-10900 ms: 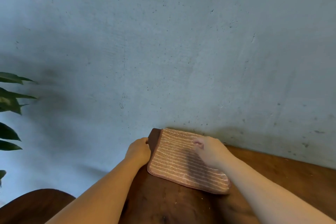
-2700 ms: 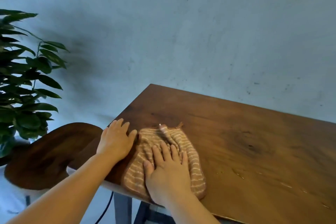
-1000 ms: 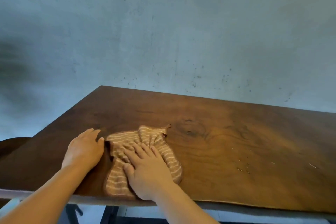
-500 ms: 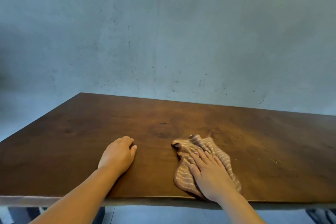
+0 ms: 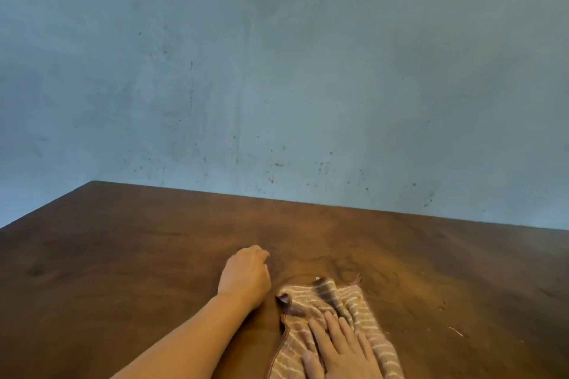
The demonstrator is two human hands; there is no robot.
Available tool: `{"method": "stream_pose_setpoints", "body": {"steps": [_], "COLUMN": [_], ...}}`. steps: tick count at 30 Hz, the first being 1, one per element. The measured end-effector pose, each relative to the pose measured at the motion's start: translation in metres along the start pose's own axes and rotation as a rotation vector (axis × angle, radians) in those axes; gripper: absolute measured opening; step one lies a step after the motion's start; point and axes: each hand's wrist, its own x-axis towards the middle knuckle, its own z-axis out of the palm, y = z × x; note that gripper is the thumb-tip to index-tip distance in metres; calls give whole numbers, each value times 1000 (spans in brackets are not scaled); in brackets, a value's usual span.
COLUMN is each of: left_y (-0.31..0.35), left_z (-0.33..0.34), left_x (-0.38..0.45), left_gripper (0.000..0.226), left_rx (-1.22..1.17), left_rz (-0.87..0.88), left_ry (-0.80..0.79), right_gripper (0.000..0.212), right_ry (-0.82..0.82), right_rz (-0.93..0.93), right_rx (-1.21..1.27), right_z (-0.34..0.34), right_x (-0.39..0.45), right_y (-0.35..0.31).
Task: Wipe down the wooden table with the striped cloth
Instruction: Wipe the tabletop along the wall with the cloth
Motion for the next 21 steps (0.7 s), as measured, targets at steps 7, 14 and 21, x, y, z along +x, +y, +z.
{"method": "stream_pose_setpoints", "body": {"steps": [7,14,21], "left_y": [11,-1,-4], "left_z": [32,58,76], "left_x": [89,137,148], "left_gripper": [39,41,46], "left_rx": [71,41,111], "left_rz": [-54,-116,-143], "left_ry": [-21,-26,-68], "right_gripper": [56,52,60], "right_ry": [-25,-57,-265], "right_rz": [-142,1,-31], "right_rx": [-65,-51,-74], "right_z": [21,24,22], "right_x": [74,183,299], "right_y": [24,40,55]}}
